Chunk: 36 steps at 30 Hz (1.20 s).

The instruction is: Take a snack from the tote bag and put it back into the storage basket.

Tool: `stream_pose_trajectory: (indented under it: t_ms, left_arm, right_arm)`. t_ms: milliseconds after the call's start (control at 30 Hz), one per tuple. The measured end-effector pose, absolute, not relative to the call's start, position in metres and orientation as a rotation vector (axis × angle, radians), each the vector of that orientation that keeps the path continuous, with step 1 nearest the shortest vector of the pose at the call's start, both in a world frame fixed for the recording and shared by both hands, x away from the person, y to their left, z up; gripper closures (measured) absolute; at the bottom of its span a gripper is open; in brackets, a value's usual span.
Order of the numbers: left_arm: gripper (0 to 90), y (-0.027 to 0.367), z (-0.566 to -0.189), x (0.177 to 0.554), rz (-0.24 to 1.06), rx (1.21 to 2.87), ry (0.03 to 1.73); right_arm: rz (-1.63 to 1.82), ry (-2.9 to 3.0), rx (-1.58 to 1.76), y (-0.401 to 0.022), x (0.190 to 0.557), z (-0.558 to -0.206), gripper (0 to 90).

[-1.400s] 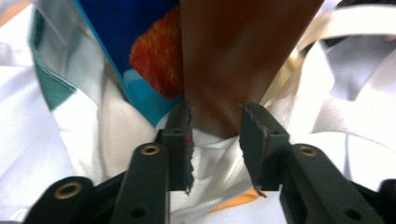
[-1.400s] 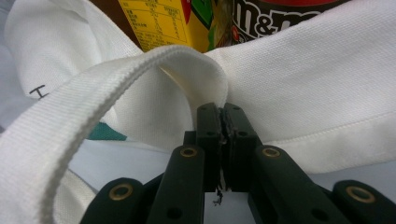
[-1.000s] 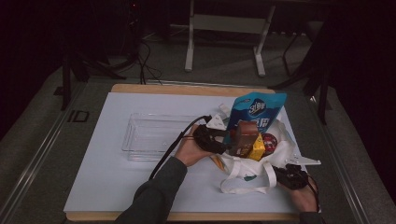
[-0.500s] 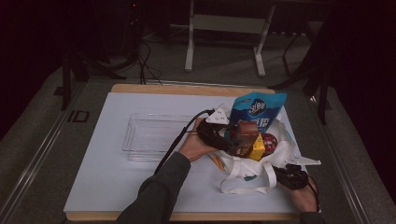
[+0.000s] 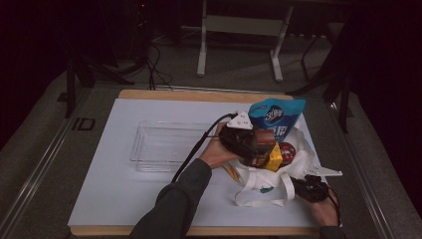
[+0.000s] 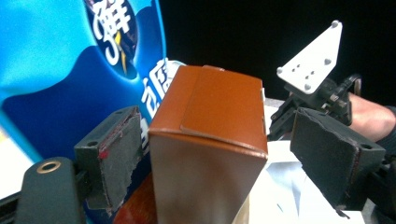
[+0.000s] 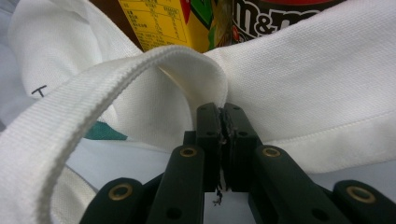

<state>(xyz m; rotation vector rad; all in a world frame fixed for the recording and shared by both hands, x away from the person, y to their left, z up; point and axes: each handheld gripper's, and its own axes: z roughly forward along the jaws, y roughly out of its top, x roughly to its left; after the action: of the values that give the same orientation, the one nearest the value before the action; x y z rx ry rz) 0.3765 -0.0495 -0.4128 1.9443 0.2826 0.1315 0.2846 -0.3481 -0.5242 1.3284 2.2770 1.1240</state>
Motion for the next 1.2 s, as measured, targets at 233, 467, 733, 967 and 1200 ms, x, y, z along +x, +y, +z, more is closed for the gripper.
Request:
stream_pose_trajectory:
  t_ms: [233, 467, 733, 967, 1200]
  left_arm:
    - [27.3, -0.059, -0.418, 0.374, 0.160, 1.952, 0.268]
    - [35.0, -0.059, -0.427, 0.376, 0.153, 1.930, 0.289]
    - [36.8, -0.059, -0.433, 0.379, 0.125, 1.910, 0.295]
    - [40.3, -0.058, -0.431, 0.379, 0.130, 1.901, 0.308]
    - [41.7, -0.058, -0.427, 0.376, 0.160, 1.900, 0.319]
  right_arm:
    - [1.126, 2.278, 1.327, -0.348, 0.285, -0.524, 86.2]
    - [1.128, 2.279, 1.326, -0.349, 0.285, -0.524, 86.2]
    - [1.129, 2.280, 1.327, -0.349, 0.285, -0.524, 86.2]
    - [1.136, 2.280, 1.328, -0.349, 0.285, -0.525, 86.2]
    - [1.138, 2.279, 1.331, -0.350, 0.285, -0.525, 86.2]
